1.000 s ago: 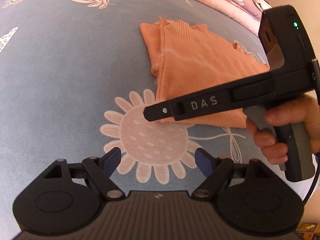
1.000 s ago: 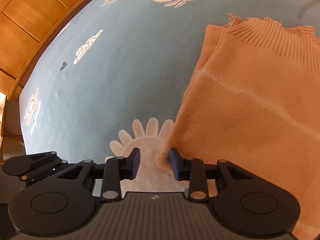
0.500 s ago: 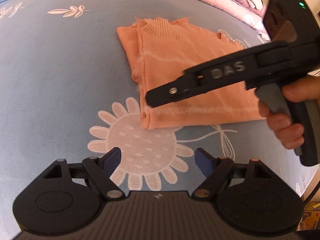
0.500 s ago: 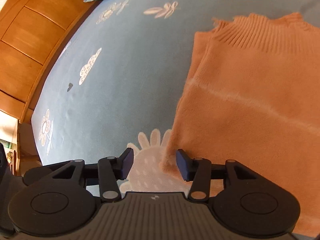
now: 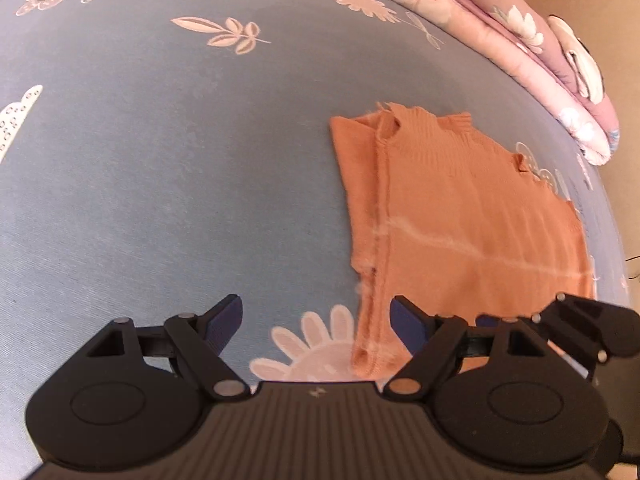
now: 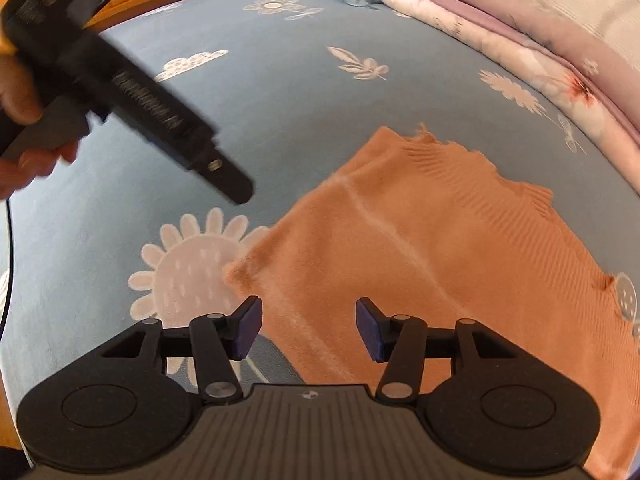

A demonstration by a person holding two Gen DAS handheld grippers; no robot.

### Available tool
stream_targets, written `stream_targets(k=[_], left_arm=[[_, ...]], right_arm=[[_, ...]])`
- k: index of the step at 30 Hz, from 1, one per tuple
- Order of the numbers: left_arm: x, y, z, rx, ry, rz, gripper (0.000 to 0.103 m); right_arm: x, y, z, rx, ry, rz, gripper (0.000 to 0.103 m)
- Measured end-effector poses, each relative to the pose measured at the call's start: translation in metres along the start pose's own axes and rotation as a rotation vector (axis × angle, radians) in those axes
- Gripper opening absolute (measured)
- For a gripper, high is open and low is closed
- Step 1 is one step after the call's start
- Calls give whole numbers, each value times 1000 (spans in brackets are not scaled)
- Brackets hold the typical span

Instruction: Fold clothes

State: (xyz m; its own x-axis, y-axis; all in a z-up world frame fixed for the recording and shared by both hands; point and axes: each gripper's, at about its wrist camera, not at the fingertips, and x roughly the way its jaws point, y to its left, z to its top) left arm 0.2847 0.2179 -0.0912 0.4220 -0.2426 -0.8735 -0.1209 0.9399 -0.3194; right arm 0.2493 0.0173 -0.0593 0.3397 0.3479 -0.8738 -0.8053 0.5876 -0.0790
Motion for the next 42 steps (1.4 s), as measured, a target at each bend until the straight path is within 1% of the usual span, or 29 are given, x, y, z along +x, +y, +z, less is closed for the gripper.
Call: stream_targets(k=[2,3,5,6,9,11,12,13,14,15,17,21,24,28,29,30,32,35,36,40,42], left_arm=[[-3,4,3,-1,-7,48,81],[-5,7,3,-10,-12,61,81],[-9,13,-1,-48,-16,66,81],[-10,16,-5,-73,-13,57,81],[-10,24,-14,-137,17,-3,81],[-9,29,-20,-187,34,-46,81],[-9,32,-22,-216,38,-67,81],[-8,35,-23,-247,40,-92,80],[-7,38,-24,-276,42,-120,81],[-6,42,-24,-308,43,-146,81],[-2,47,-24,-365,52,-195,81],[16,47,-23,-435,110,-298,81],[33,37,-25,-473,170,-379,81],[57,22,-24,-514,214,-501,81],[63,19,-23,-522,220,-508,81],[69,16,-21,-527,223,-501,81],[79,11,-15,-510,213,-498,81],[92,7,-5,-515,196,-552,81],[95,6,-2,-524,189,-563,81],[107,-1,15,-495,160,-592,81],[114,-4,24,-489,158,-615,81]], right_arm=[[6,19,7,-86,-6,12,55],[9,27,10,-111,-9,21,48],[20,40,14,-163,6,7,41],[25,46,15,-202,14,-8,41],[40,62,17,-310,28,-51,41],[49,70,17,-399,50,-100,40],[54,74,15,-454,60,-140,30],[57,77,12,-507,62,-162,30],[58,80,11,-538,58,-173,26],[55,81,11,-538,50,-181,19],[46,81,11,-522,32,-197,16],[28,77,17,-475,15,-212,14],[19,74,20,-452,10,-213,14],[14,71,20,-426,2,-212,14],[13,70,20,-424,0,-212,14],[13,69,20,-423,-2,-213,14],[14,68,20,-411,-5,-210,14],[14,65,22,-383,-9,-204,14],[14,64,22,-377,-11,-203,14],[14,63,22,-363,-14,-197,14],[12,63,22,-357,-18,-193,14]])
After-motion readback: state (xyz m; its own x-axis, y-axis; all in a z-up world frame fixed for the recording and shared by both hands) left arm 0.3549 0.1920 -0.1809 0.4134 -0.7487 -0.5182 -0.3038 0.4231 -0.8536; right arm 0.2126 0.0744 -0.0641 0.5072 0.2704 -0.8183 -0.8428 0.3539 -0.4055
